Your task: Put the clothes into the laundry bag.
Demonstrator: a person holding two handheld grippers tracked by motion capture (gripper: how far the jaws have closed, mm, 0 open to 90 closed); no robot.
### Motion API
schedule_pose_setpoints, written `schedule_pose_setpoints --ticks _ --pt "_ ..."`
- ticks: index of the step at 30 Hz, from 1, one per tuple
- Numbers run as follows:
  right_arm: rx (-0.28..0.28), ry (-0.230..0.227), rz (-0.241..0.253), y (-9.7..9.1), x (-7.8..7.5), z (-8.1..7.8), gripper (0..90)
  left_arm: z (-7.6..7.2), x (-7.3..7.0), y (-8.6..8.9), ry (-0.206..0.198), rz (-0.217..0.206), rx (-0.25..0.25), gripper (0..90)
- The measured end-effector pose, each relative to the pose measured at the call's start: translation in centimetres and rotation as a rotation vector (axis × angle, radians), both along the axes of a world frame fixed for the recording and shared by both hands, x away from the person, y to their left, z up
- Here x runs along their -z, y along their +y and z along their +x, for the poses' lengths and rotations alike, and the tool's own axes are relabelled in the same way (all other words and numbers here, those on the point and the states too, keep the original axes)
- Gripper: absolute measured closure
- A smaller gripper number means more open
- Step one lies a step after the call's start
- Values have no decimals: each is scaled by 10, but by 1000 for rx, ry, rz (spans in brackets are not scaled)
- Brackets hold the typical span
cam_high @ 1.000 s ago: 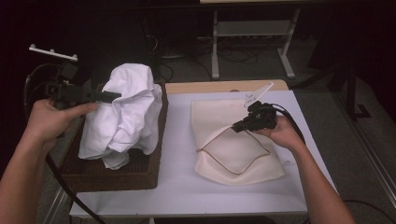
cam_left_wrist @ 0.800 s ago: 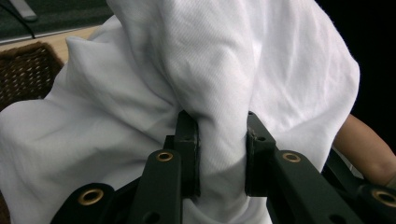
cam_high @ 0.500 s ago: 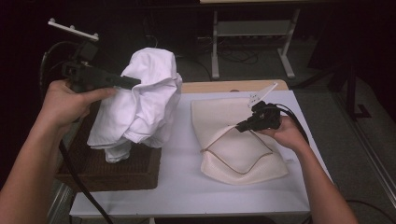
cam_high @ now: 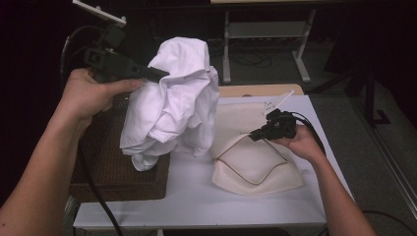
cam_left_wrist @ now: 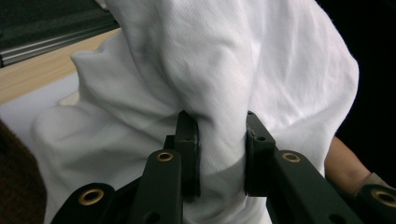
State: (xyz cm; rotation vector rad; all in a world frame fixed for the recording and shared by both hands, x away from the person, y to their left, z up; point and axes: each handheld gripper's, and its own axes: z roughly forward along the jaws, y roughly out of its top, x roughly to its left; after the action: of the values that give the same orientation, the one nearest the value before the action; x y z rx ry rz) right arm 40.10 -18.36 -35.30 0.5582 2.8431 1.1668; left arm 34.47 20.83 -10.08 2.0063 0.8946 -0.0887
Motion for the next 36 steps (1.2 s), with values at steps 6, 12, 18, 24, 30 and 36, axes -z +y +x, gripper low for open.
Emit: schedule_pose_setpoints --ticks 6,12,18,24,30,36 --pt "3 0 6 -1 1 1 854 -1 -12 -15 -14 -22 25 719" --pt "5 1 6 -1 1 2 853 -1 -21 -34 -22 -29 53 719" --pt "10 6 11 -2 0 2 853 -1 -29 -52 -29 -33 69 719" --pt "10 1 11 -3 0 2 853 -3 -37 -80 -35 -31 118 719" --pt "15 0 11 -4 -1 1 852 -7 -44 -98 -40 -63 159 719" --pt "14 -7 8 -6 -1 2 852 -11 -45 -107 -43 -73 192 719"
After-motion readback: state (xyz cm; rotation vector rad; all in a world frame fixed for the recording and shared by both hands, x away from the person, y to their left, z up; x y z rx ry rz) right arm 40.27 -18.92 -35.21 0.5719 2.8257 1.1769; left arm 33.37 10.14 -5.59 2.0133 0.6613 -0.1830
